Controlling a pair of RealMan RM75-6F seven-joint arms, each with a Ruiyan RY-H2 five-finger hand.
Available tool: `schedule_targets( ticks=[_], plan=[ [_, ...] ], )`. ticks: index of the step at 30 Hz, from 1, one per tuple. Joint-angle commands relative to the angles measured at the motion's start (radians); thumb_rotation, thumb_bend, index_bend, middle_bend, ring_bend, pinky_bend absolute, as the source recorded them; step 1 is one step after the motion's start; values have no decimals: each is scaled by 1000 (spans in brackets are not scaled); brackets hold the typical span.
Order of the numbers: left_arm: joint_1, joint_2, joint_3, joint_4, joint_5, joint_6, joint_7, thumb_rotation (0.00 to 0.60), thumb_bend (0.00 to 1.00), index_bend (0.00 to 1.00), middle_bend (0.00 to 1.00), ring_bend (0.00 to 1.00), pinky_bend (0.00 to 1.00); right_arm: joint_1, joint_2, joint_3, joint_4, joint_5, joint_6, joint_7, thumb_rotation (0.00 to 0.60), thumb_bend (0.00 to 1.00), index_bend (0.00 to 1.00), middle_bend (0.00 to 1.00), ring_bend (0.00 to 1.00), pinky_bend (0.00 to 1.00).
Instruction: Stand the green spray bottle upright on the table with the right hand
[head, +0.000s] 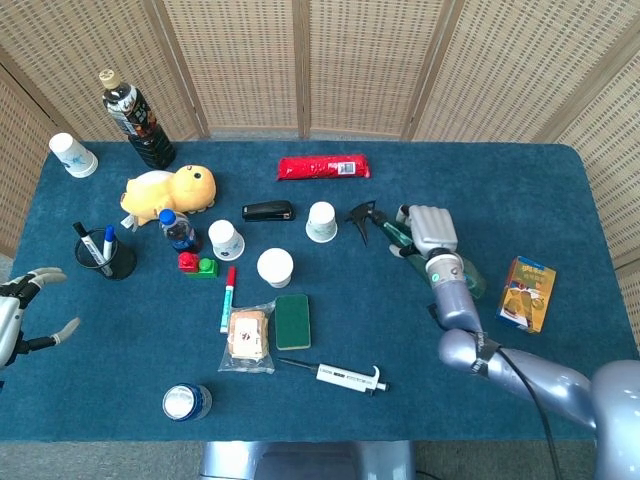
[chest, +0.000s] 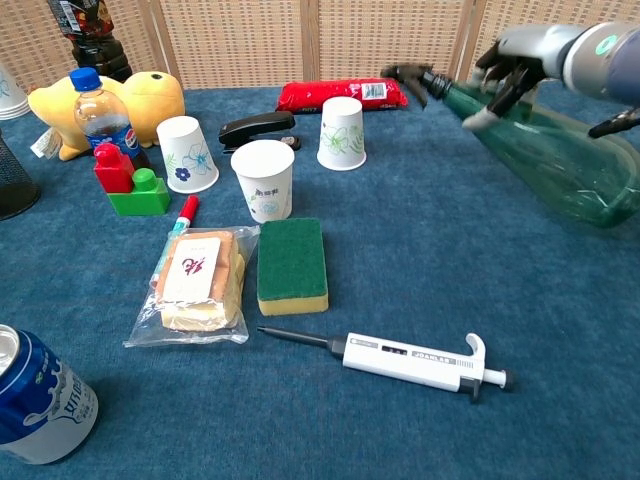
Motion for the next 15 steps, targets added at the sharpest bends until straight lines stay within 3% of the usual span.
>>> schedule_targets(
  ticks=[1,10,15],
  plan=[
    [7,-4,-3,-9,11,26,21,483,278,280,288,304,307,-112,71,105,-78,-121,16,275,600,348,658,566,510,606],
    [22,24,15,-103,46,59,112,490,278,292,293,302,295,-237,67,186,-106,-257,22,671,600,342,659,566,510,606],
    [38,51,13,-151,59,98,177,491,278,295,297,297,282,-269,46,179,-70,-333,29,780,600,342,659,567,510,605]
  ],
)
